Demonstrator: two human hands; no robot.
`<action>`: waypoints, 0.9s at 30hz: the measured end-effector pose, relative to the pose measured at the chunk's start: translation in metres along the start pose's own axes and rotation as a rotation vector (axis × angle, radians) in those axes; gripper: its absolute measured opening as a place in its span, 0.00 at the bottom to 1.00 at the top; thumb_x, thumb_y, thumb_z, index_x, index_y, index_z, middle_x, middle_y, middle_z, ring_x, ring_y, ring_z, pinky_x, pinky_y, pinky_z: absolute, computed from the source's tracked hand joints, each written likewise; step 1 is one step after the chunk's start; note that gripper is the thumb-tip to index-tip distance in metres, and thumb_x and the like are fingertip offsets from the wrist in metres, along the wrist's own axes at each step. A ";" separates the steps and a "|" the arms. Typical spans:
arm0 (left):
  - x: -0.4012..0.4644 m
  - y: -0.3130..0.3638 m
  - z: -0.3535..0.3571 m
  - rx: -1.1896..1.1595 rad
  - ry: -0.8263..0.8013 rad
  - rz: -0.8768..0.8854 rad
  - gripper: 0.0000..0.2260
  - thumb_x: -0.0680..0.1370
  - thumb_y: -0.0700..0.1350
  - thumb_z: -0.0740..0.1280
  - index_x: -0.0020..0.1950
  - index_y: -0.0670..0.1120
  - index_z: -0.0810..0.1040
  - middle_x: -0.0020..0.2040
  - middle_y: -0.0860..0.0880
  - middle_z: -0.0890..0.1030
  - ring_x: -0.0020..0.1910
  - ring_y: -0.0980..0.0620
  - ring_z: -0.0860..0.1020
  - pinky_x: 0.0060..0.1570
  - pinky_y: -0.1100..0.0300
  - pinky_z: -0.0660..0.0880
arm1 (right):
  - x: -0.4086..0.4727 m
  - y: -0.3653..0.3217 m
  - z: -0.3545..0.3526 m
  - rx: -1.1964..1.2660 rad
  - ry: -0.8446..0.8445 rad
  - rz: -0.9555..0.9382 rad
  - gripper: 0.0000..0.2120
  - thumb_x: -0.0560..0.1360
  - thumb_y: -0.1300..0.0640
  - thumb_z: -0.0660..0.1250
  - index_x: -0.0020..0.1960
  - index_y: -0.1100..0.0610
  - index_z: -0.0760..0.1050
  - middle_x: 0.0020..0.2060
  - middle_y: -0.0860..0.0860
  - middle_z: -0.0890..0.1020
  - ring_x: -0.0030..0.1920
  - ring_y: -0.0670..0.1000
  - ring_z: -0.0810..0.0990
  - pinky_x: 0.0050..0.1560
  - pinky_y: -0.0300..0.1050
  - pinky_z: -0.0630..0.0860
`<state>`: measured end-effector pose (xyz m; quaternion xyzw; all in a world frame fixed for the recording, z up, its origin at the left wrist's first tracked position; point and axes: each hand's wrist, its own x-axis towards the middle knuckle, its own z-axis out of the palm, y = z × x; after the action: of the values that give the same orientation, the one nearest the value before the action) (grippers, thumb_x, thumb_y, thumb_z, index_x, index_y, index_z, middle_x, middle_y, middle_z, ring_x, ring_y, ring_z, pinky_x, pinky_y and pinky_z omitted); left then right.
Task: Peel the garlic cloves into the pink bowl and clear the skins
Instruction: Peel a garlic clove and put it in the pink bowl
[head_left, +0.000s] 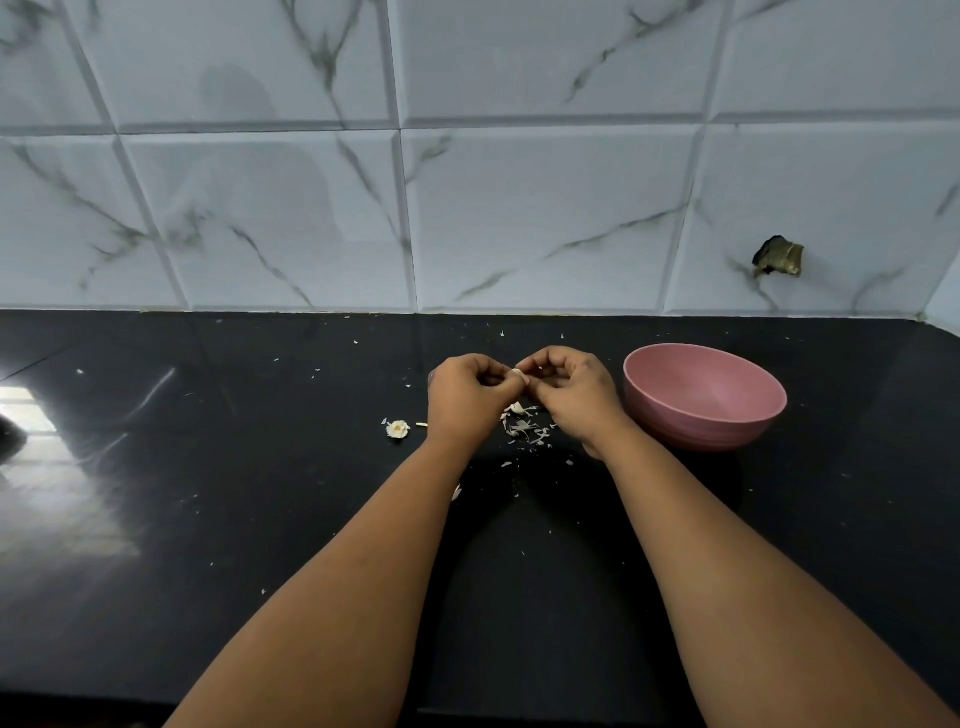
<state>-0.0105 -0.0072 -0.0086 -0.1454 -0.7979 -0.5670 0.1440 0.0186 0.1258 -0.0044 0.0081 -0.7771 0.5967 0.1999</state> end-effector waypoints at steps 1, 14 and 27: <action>0.000 0.000 0.000 -0.004 0.003 -0.002 0.03 0.72 0.45 0.75 0.40 0.46 0.85 0.32 0.51 0.84 0.35 0.54 0.83 0.44 0.51 0.82 | 0.000 0.000 0.000 0.017 -0.004 0.003 0.10 0.73 0.68 0.70 0.41 0.53 0.80 0.40 0.56 0.84 0.43 0.54 0.84 0.51 0.51 0.82; -0.002 0.004 -0.001 -0.161 0.018 -0.063 0.03 0.72 0.41 0.73 0.39 0.44 0.83 0.33 0.46 0.84 0.36 0.46 0.83 0.43 0.49 0.83 | -0.001 -0.002 0.000 0.311 -0.072 0.068 0.07 0.74 0.68 0.69 0.49 0.59 0.80 0.35 0.52 0.84 0.37 0.49 0.83 0.40 0.40 0.80; 0.002 -0.001 0.004 -0.154 -0.062 -0.155 0.15 0.75 0.41 0.65 0.29 0.43 0.68 0.26 0.47 0.68 0.28 0.51 0.68 0.34 0.57 0.66 | 0.002 -0.006 -0.008 0.618 -0.078 0.244 0.10 0.77 0.69 0.64 0.49 0.58 0.80 0.41 0.52 0.82 0.39 0.46 0.80 0.38 0.37 0.79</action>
<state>-0.0133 -0.0037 -0.0097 -0.1116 -0.7650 -0.6312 0.0634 0.0203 0.1316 0.0036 -0.0020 -0.5618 0.8229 0.0848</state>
